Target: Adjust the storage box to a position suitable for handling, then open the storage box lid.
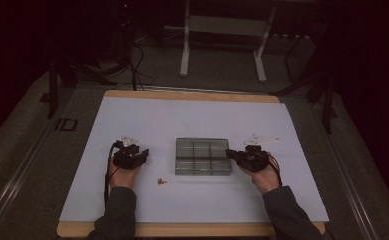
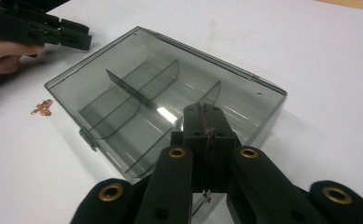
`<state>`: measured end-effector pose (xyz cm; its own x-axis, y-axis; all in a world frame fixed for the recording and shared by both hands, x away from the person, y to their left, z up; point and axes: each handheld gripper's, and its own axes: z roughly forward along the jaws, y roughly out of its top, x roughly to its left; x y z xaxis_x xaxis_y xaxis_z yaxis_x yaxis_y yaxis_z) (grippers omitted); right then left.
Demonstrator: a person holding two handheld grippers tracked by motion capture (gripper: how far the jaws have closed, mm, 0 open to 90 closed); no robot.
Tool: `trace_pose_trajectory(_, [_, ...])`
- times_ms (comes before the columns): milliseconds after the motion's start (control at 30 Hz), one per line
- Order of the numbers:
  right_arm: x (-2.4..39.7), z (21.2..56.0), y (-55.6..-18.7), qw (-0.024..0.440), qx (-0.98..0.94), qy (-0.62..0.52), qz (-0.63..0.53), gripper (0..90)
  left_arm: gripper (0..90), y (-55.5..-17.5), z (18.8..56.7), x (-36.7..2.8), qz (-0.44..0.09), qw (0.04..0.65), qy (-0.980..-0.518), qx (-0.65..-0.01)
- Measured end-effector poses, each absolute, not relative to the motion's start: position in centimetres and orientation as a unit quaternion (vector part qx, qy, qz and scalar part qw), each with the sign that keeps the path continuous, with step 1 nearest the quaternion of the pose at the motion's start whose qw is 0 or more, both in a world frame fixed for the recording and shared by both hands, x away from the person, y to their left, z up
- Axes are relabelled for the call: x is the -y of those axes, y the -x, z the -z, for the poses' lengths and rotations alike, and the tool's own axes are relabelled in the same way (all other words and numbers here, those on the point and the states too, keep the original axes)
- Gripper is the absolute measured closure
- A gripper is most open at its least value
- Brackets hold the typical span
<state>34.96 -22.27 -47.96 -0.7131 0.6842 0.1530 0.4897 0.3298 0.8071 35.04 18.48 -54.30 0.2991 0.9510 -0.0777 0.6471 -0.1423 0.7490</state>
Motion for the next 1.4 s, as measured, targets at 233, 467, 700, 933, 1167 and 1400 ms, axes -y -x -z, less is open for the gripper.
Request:
trace_pose_trajectory(233, [21.7,47.5,-34.6,0.102,-0.81,-0.352,-0.457,90.0,57.6,-35.0,54.3,-18.5,-0.215,0.353,-0.724,-0.552])
trace_pose_trajectory(467, [20.7,47.9,-34.1,0.092,-0.818,-0.341,-0.455,90.0,57.6,-35.0,54.3,-18.5,-0.216,0.351,-0.725,-0.551])
trace_pose_trajectory(700, [20.3,47.6,-33.6,0.088,-0.817,-0.331,-0.463,90.0,57.6,-35.1,54.3,-18.5,-0.215,0.352,-0.725,-0.551])
trace_pose_trajectory(933, [19.9,47.9,-33.2,0.083,-0.819,-0.328,-0.463,90.0,57.6,-35.1,54.3,-18.5,-0.215,0.352,-0.725,-0.551])
trace_pose_trajectory(1167, [19.5,48.2,-32.8,0.073,-0.822,-0.325,-0.462,90.0,57.6,-35.1,54.3,-18.5,-0.214,0.352,-0.726,-0.551])
trace_pose_trajectory(1400, [19.4,48.3,-32.7,0.069,-0.823,-0.319,-0.465,90.0,57.4,-35.1,54.3,-18.5,-0.216,0.35,-0.726,-0.551])
